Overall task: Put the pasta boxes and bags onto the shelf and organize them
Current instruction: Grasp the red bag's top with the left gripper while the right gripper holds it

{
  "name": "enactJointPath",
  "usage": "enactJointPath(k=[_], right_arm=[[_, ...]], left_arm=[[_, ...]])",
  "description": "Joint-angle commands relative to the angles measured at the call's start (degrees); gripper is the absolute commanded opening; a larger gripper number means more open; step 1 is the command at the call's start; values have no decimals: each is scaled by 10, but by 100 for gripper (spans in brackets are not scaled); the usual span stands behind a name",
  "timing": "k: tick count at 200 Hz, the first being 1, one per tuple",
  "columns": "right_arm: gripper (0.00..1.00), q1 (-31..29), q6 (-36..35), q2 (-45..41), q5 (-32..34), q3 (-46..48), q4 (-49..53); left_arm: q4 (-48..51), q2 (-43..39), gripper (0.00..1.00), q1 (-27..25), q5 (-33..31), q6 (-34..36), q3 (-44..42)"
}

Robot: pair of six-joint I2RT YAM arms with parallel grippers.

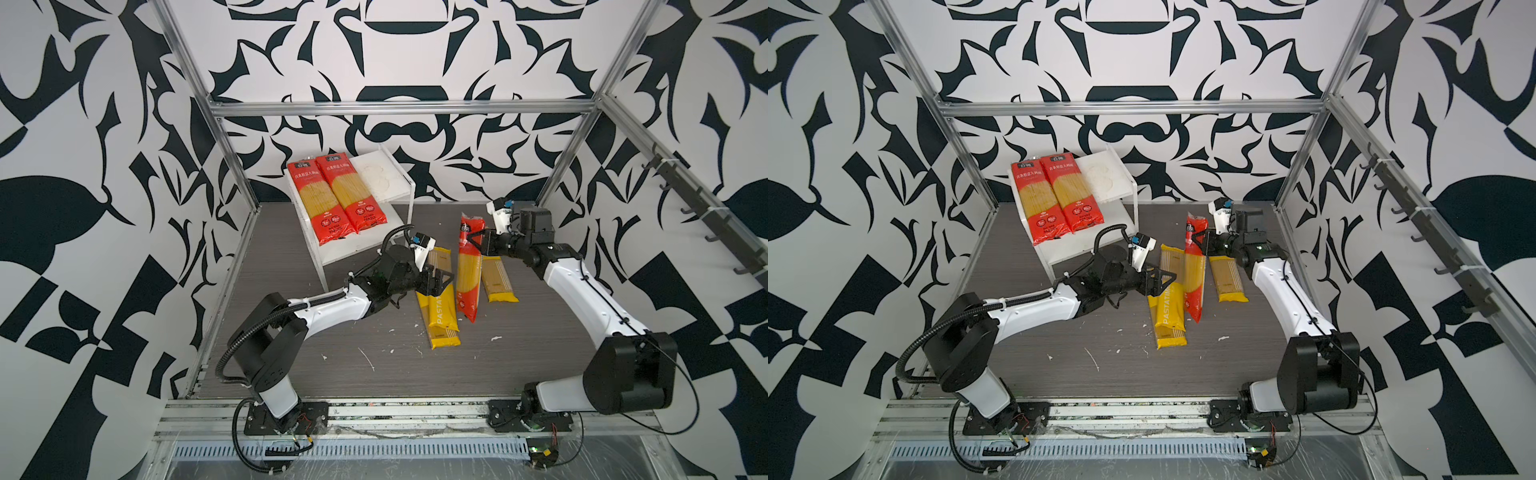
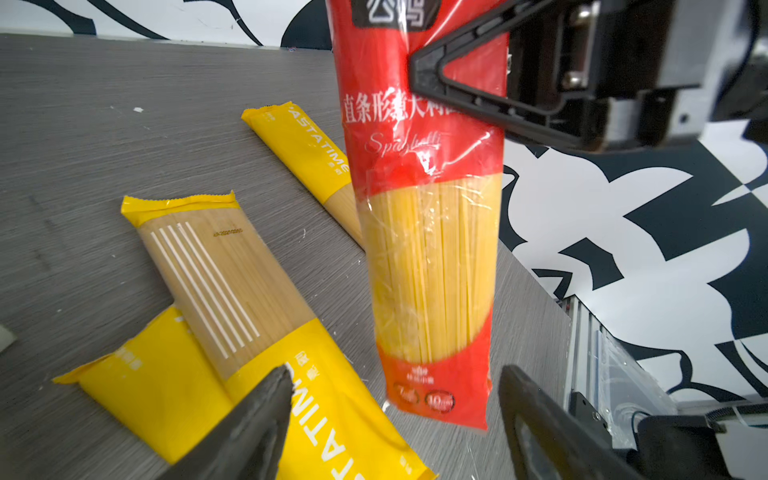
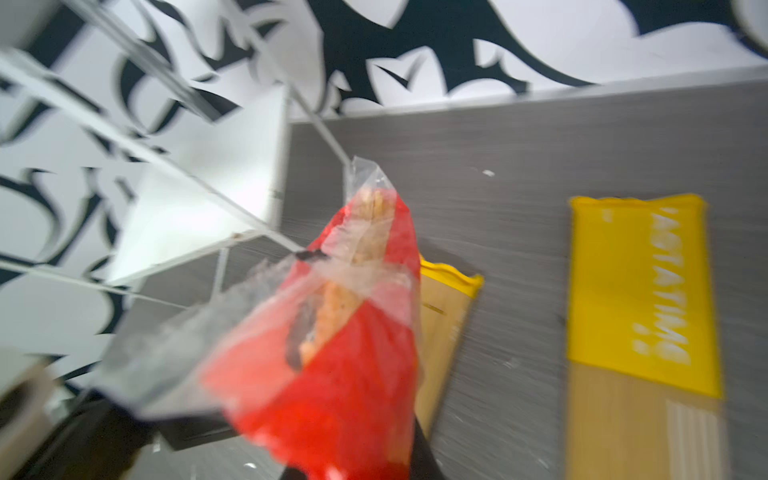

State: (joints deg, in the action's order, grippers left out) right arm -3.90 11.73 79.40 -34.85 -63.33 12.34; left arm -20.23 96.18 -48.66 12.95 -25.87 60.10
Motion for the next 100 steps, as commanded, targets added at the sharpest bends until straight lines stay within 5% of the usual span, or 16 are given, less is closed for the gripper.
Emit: enactJointPath(k=[1, 49, 100], right_arm=[[0, -1, 50, -49, -140, 7, -171], [0, -1, 91, -47, -261, 17, -233], [0, -1, 219, -34, -345, 38, -397]], left_arm=[[9, -26, 83, 3, 38, 13, 3], [5, -50, 84, 11, 61, 43, -11], [2, -67, 84, 17, 124, 59, -21]])
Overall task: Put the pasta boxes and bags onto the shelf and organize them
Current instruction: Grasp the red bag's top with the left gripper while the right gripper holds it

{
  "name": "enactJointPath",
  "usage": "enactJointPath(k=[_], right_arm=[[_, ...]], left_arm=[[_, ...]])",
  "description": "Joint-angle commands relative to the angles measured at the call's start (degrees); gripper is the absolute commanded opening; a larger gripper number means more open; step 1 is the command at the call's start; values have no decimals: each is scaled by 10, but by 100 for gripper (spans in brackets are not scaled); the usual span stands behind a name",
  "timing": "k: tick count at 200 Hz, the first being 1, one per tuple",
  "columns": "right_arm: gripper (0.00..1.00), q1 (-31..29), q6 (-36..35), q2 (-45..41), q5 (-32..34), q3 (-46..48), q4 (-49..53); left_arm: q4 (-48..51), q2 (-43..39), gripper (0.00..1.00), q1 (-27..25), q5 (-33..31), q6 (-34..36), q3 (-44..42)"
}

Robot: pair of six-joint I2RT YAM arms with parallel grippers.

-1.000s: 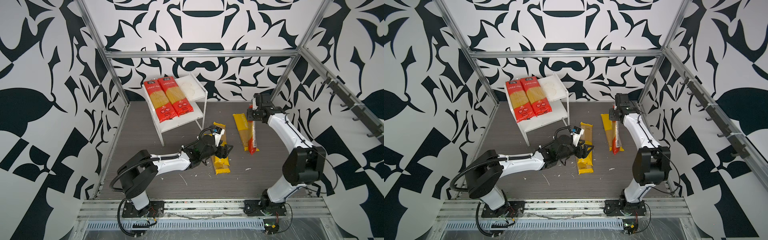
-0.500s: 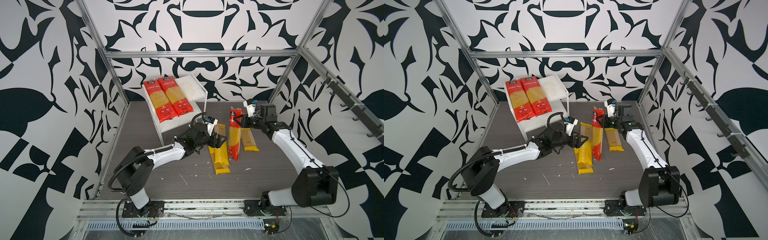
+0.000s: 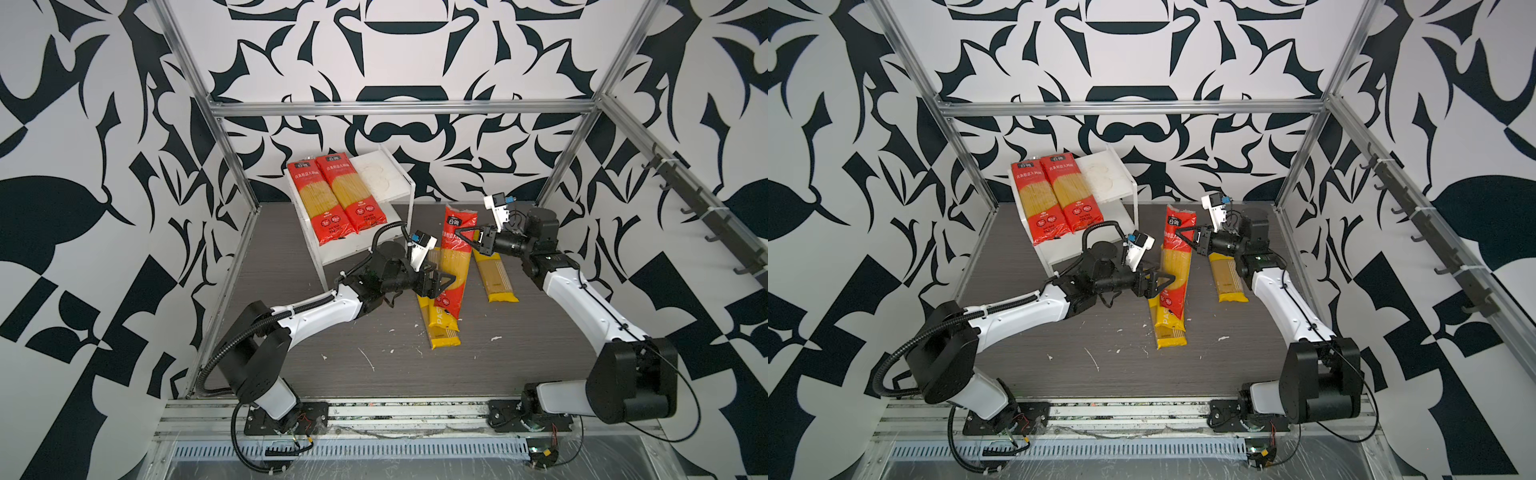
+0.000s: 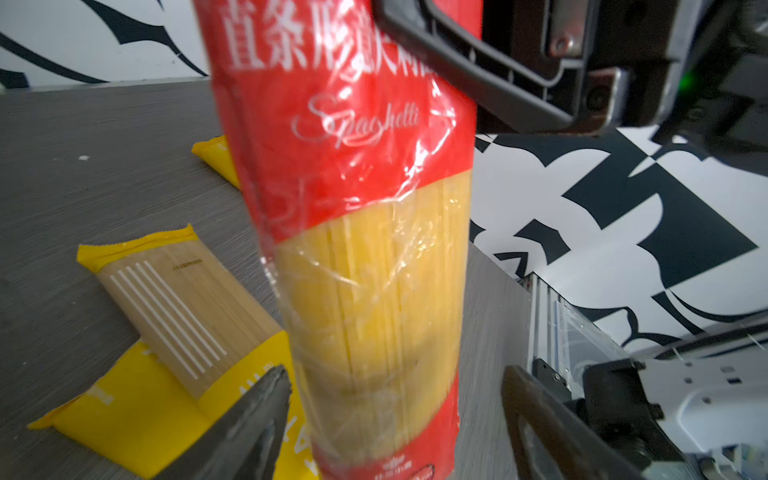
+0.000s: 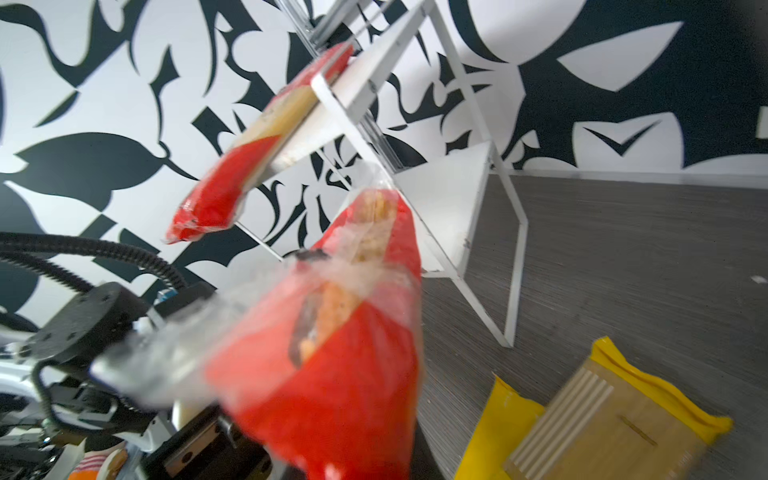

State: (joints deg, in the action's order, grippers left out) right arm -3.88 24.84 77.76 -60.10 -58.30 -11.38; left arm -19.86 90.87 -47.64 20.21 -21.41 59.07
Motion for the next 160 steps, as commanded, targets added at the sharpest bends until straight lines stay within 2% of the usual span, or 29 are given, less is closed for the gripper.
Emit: enactJointPath(k=[1, 30, 57, 94, 109, 114, 122, 138, 155, 160], right_arm=[[0, -1, 88, -18, -94, -12, -159], [0, -1, 140, -12, -131, -5, -220], [0, -3, 228, -3, -158, 5, -325], [0, -44, 388, 37, -201, -13, -494], [0, -48, 509, 66, -203, -19, -648], [0, -48, 562, 79, -204, -26, -701], [0, -49, 589, 92, -208, -39, -708], [0, -57, 594, 99, -214, -47, -709], [0, -62, 601, 103, -212, -52, -709], [4, -63, 603, 104, -211, -53, -709]], left_arm=[[-2, -14, 84, 7, 54, 14, -11], [-23, -28, 84, 34, 115, -19, -27], [-6, -51, 82, 52, 146, -24, -29], [3, -50, 82, 51, 180, -19, -10], [-11, -36, 79, 51, 200, -35, -1], [-18, -34, 78, 51, 203, -39, 0], [-29, -32, 76, 51, 210, -44, 0], [-39, -30, 70, 51, 220, -50, 3], [-35, -26, 58, 50, 229, -55, 12], [-34, -26, 54, 50, 230, -56, 13]])
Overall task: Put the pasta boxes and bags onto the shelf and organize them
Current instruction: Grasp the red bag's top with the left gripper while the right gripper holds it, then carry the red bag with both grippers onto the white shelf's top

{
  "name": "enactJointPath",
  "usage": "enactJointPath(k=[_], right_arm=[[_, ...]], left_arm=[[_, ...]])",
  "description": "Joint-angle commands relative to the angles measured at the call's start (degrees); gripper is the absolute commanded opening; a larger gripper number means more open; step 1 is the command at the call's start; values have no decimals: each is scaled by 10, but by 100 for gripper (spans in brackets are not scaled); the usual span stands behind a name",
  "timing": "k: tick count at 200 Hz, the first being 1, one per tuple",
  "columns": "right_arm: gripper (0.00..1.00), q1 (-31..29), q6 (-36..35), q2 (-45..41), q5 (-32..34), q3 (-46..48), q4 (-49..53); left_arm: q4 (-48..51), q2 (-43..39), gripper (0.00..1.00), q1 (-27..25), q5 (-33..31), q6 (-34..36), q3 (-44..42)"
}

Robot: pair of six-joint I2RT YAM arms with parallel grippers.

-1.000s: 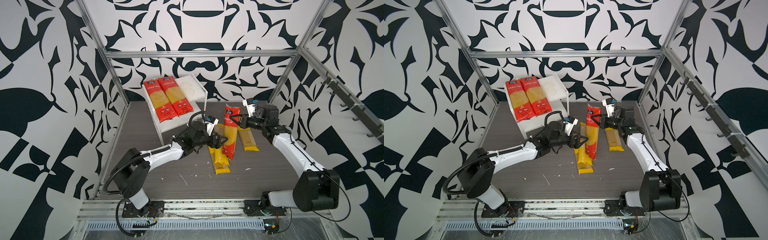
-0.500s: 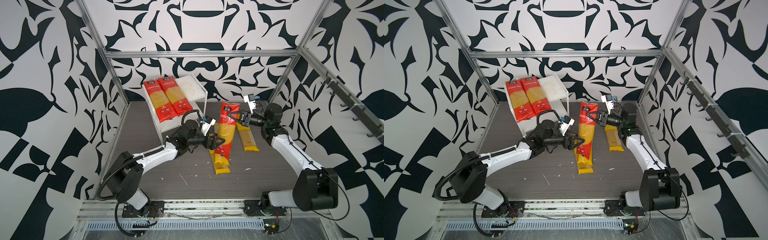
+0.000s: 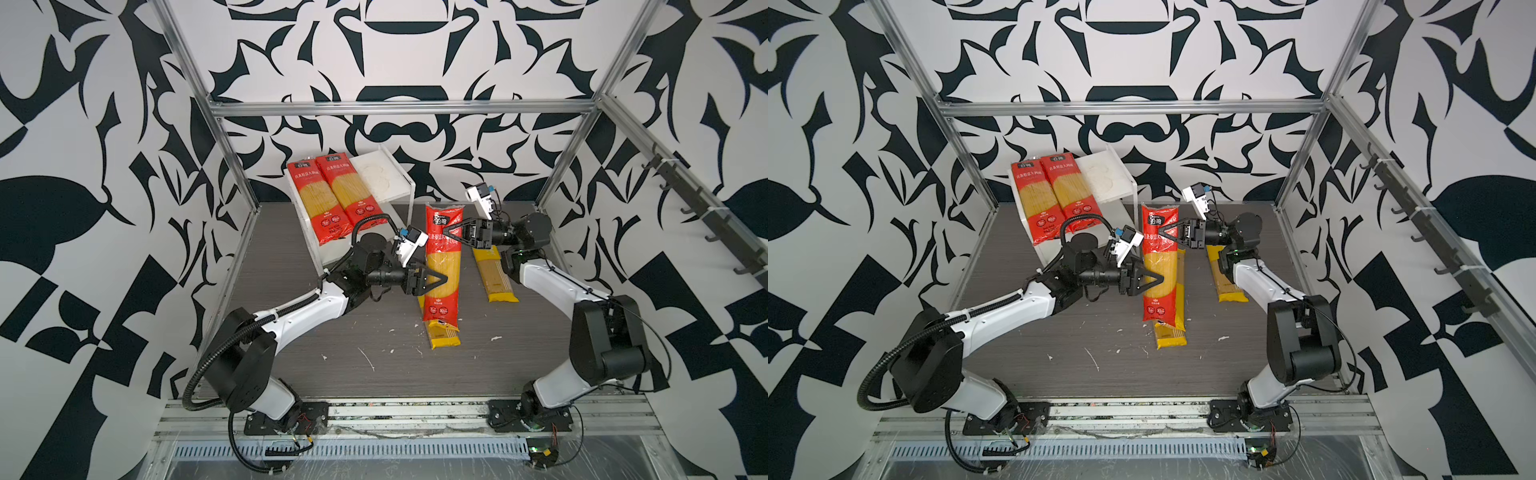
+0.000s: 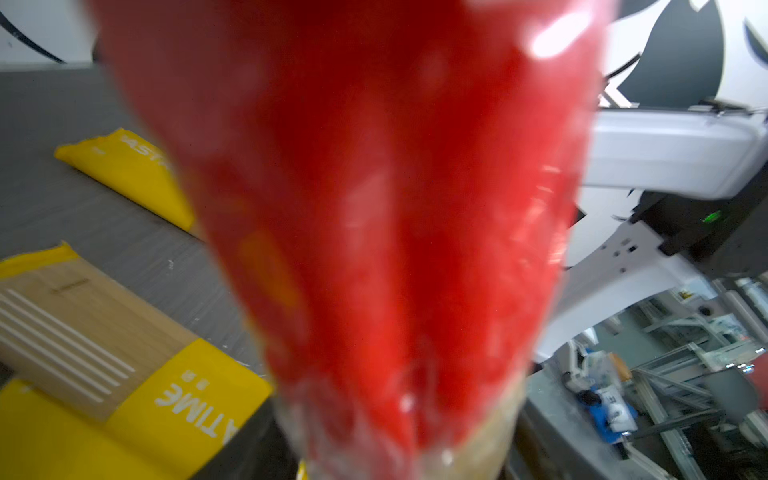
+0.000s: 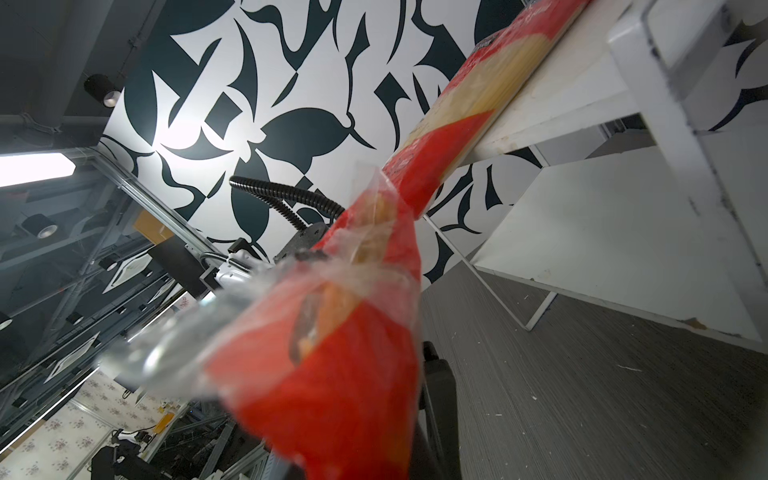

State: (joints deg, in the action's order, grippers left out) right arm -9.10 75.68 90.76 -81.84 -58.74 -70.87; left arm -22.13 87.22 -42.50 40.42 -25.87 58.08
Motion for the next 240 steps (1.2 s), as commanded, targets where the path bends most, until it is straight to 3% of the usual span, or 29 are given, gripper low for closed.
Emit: enactJointPath(k=[1, 24, 40, 74, 102, 134, 165, 185, 215, 240], right_arm=[[6, -11, 95, -26, 7, -49, -114], [32, -10, 98, -30, 16, -50, -115], [41, -9, 97, -36, 25, -46, -114], [52, 16, 105, -38, 72, -24, -114], [66, 46, 111, -44, 118, 13, -109], [72, 107, 115, -80, 170, 84, -89], [74, 127, 53, -161, 226, 167, 32], [77, 127, -19, -239, 263, 212, 179], [85, 120, -142, -363, 302, 222, 443], [87, 106, -166, -409, 319, 228, 530]], left_arm=[[-12, 10, 52, -1, 28, -12, 23], [-19, 8, 39, -1, 27, -26, 24], [-22, 6, 33, -1, 24, -35, 28], [-41, -3, 15, -2, 3, -65, 35], [-67, -9, 9, -7, -26, -97, 37], [-72, -17, 6, -8, -84, -133, 52], [-83, -20, 6, -14, -145, -167, 80], [-71, -25, 6, -24, -199, -168, 101], [-78, -35, 7, -26, -263, -181, 118], [-89, -35, 7, -26, -283, -191, 133]])
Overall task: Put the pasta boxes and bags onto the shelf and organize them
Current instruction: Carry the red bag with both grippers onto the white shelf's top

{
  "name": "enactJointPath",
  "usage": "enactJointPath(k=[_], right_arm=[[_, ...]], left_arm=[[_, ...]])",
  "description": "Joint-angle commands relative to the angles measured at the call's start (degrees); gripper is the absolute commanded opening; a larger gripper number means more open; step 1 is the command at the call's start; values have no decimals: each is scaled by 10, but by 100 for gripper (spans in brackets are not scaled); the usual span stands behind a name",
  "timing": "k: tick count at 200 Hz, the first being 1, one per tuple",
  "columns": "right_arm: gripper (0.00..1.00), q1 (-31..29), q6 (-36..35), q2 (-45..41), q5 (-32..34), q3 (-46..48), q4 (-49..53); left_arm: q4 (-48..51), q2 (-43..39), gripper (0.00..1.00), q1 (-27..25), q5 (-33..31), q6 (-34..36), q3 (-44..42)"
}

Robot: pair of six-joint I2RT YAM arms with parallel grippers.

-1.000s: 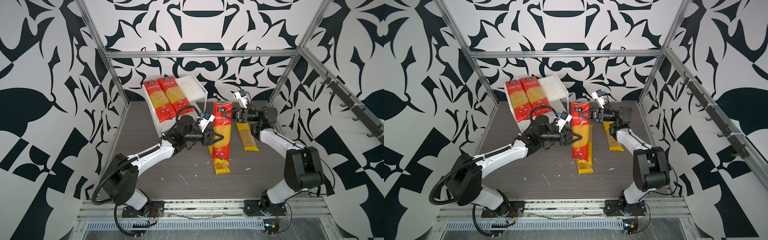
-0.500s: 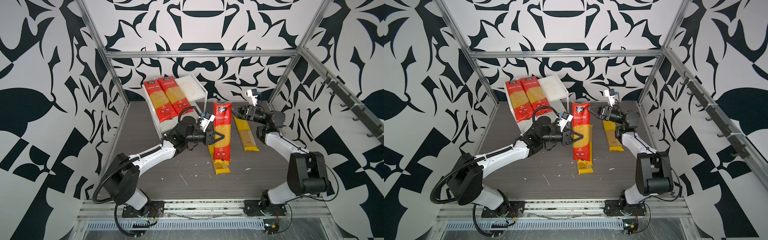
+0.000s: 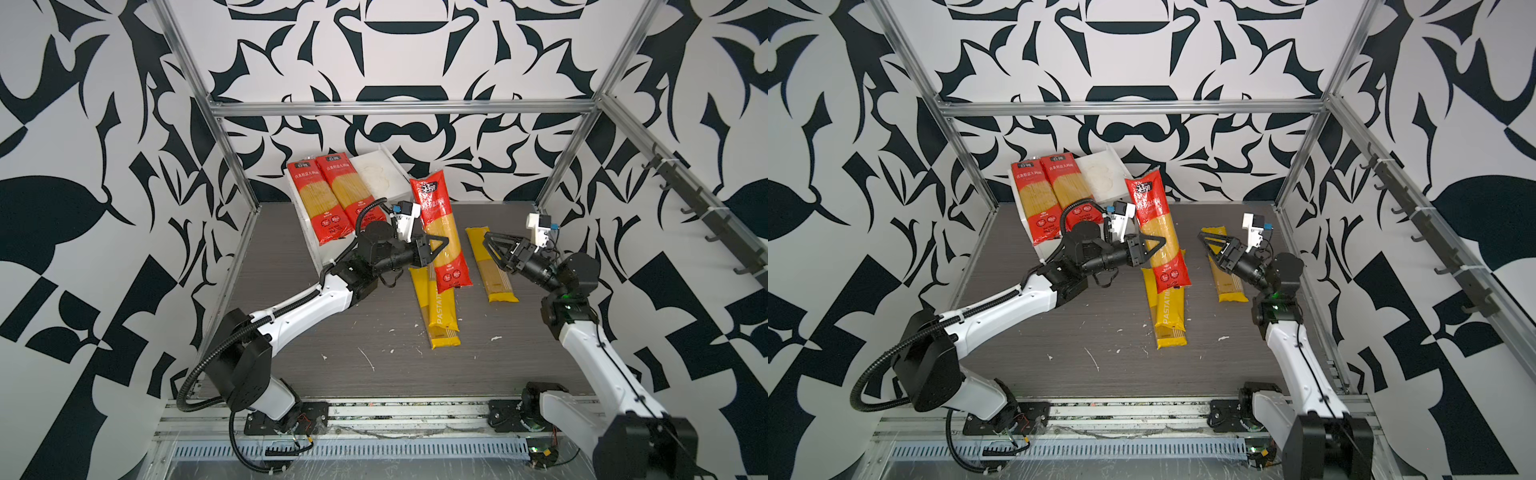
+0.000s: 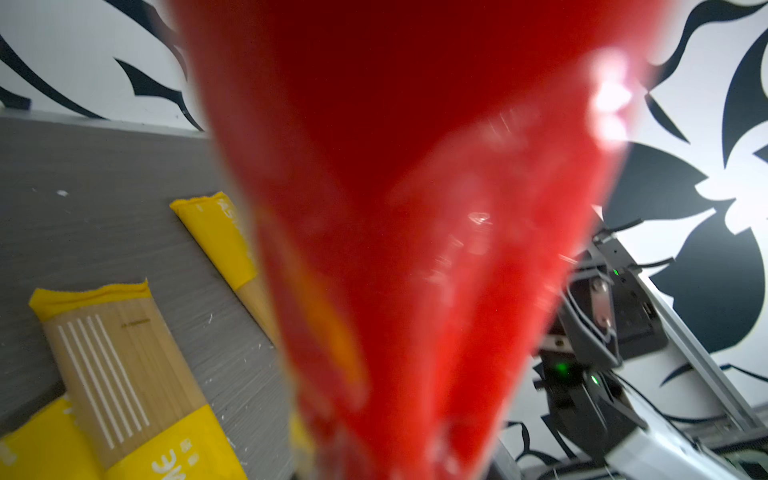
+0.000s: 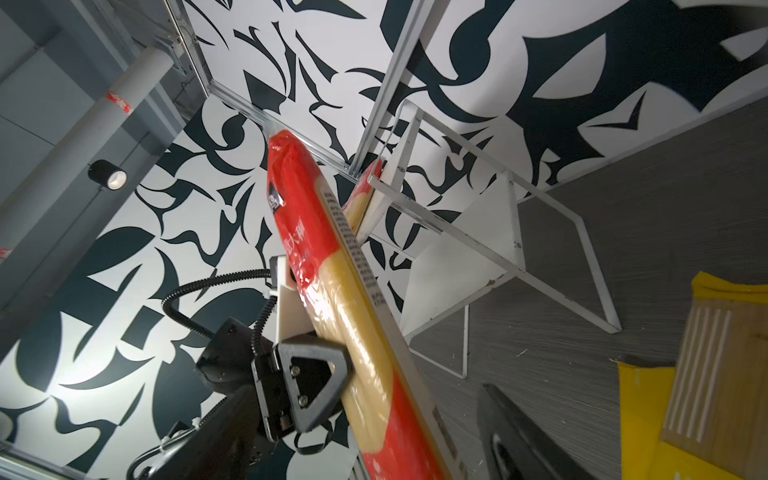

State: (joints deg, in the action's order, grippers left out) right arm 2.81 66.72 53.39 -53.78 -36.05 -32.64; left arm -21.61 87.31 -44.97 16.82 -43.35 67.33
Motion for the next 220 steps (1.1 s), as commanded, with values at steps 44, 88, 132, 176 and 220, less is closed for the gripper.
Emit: enactJointPath(k=[44, 88, 132, 176, 220], right_arm=[[88, -80, -61, -50, 94, 30, 145], [87, -176, -43, -24, 180, 31, 78], [82, -241, -7, 21, 268, 27, -66], [73, -268, -9, 30, 339, 29, -130], [61, -282, 19, 66, 373, 40, -221]], left_arm=[[-124, -37, 7, -1, -73, -36, 58], [-153, -34, 7, -2, -100, -83, 66], [-158, -34, 7, -6, -108, -131, 72], [-136, -53, 9, -5, -120, -142, 67], [-135, -56, 10, -5, -120, -153, 60]])
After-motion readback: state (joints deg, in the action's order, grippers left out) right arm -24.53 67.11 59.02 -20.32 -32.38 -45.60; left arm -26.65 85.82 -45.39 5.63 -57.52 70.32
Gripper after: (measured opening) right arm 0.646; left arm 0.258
